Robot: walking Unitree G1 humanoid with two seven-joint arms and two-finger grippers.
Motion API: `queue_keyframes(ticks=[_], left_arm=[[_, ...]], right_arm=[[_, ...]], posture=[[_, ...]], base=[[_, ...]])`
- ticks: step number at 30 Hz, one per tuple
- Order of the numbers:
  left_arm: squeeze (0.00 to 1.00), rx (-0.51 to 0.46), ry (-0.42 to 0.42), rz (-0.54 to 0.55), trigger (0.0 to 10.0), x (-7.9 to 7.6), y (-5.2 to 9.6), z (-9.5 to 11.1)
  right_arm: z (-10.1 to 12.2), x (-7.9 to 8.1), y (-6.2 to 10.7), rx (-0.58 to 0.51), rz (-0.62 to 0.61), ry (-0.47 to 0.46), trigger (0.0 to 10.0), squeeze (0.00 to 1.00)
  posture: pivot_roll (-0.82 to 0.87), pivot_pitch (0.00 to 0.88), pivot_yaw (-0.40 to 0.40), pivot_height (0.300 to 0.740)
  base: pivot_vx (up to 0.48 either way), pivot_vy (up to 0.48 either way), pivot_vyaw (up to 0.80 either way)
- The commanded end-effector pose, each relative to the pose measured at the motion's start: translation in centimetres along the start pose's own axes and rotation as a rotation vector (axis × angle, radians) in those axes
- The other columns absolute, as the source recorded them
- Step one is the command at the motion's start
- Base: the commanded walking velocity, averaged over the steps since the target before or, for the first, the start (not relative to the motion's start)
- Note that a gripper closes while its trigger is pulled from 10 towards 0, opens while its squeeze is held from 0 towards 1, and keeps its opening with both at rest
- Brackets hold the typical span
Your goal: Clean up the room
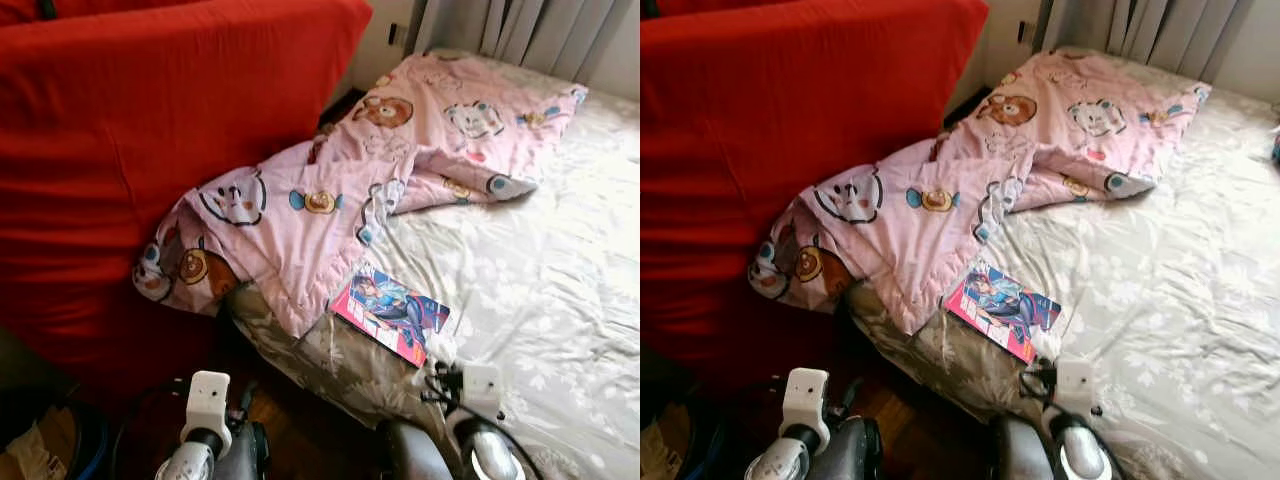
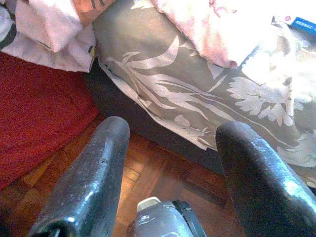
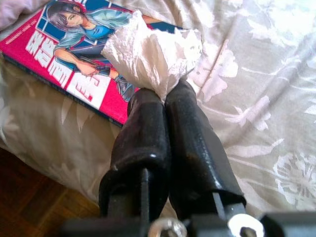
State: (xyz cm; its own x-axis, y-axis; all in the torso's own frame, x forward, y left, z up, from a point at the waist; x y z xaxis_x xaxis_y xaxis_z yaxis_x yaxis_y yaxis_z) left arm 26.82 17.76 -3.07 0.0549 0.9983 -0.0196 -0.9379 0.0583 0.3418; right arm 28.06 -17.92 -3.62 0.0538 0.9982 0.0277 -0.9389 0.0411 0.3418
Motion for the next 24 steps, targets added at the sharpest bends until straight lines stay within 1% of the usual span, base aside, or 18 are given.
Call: queue_keyframes(ticks=[1,2,3,8,11,13,15,17,18,20,21,23,24], left_arm=[[0.0,0.047,0.053,0.045,10.0,0.7,0.3,-1.3],[0.0,0.068,0.053,0.049,10.0,0.9,0.3,-1.7],[0.0,0.102,0.042,0.054,10.0,1.2,0.4,-2.4],[0.0,0.174,0.04,0.083,10.0,2.1,0.8,-3.9],[0.0,0.246,0.042,0.108,10.0,2.6,1.5,-5.4],[0.0,0.304,0.041,0.122,10.0,2.8,2.1,-6.7],[0.0,0.324,0.043,0.128,10.0,2.8,2.3,-7.1],[0.0,0.361,0.063,0.149,10.0,2.9,2.8,-7.9],[0.0,0.393,0.086,0.171,10.0,3.0,3.2,-8.6],[0.0,0.427,0.11,0.188,10.0,3.1,3.7,-9.3],[0.0,0.427,0.11,0.188,10.0,3.1,3.7,-9.3],[0.0,0.473,0.157,0.222,10.0,3.4,4.4,-10.3],[0.0,0.482,0.165,0.227,10.0,3.5,4.6,-10.4]], right_arm=[[-1.8,-0.7,0.6,0.075,-0.046,-0.046,10.0,0.0],[-2.5,-0.8,0.7,0.115,-0.056,-0.05,10.0,0.0],[-3.7,-0.7,0.8,0.188,-0.057,-0.045,10.0,0.0],[-5.4,-0.2,1.3,0.295,-0.035,-0.024,10.0,0.0],[-6.6,-0.3,1.8,0.369,-0.037,-0.013,10.0,0.0],[-7.5,-0.2,2.4,0.425,-0.023,0.025,10.0,0.0],[-7.9,-0.2,2.6,0.444,-0.015,0.039,10.0,0.0],[-8.0,-0.1,2.7,0.448,-0.005,0.056,10.0,0.0],[-8.1,0.0,2.8,0.448,-0.006,0.042,10.0,0.0],[-8.4,-0.1,3.1,0.458,-0.011,0.036,10.0,0.0],[-8.4,-0.1,3.1,0.458,-0.011,0.036,10.0,0.0],[-9.4,-0.4,3.8,0.507,-0.017,0.054,10.0,0.0],[-9.5,-0.5,3.9,0.514,-0.02,0.041,10.0,0.0]], posture=[[0.02,0.064,-0.045,0.618],[0.02,0.055,-0.046,0.623],[0.02,0.04,-0.048,0.633],[0.02,0.008,-0.05,0.658],[0.02,0.0,-0.051,0.673],[0.02,0.0,-0.053,0.688],[0.03,0.0,-0.054,0.698],[0.03,0.0,-0.059,0.713],[0.03,0.0,-0.057,0.721],[0.03,0.0,-0.056,0.734],[0.03,0.0,-0.056,0.734],[0.03,0.0,-0.056,0.738],[0.03,0.0,-0.056,0.738]], base=[[0.0,0.0,0.0],[0.0,0.0,0.0],[0.0,0.0,0.0],[0.0,0.0,0.0],[0.0,0.0,0.0],[0.0,0.0,0.0],[0.0,0.0,0.0],[0.0,0.0,0.0],[0.0,0.0,0.0],[0.0,0.0,0.0],[0.0,0.0,0.0],[0.0,0.0,0.0],[0.0,0.0,0.0]])
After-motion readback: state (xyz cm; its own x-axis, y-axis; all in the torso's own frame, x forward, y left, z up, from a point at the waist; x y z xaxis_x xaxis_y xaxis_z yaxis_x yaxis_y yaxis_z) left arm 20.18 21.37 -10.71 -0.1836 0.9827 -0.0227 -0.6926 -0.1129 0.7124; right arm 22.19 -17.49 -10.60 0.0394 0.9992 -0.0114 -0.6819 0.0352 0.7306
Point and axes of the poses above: a point about 5 cm out from each wrist's last joint towards the gripper, its own y axis pointing back from the gripper into the wrist, its own z axis along the axis of the wrist's last joint, x = y × z, the point moved 4 cm from there along -y, pointing out of the wrist towards the gripper, and after that the axes turned 3 degrees about y, right-handed, at the moved point
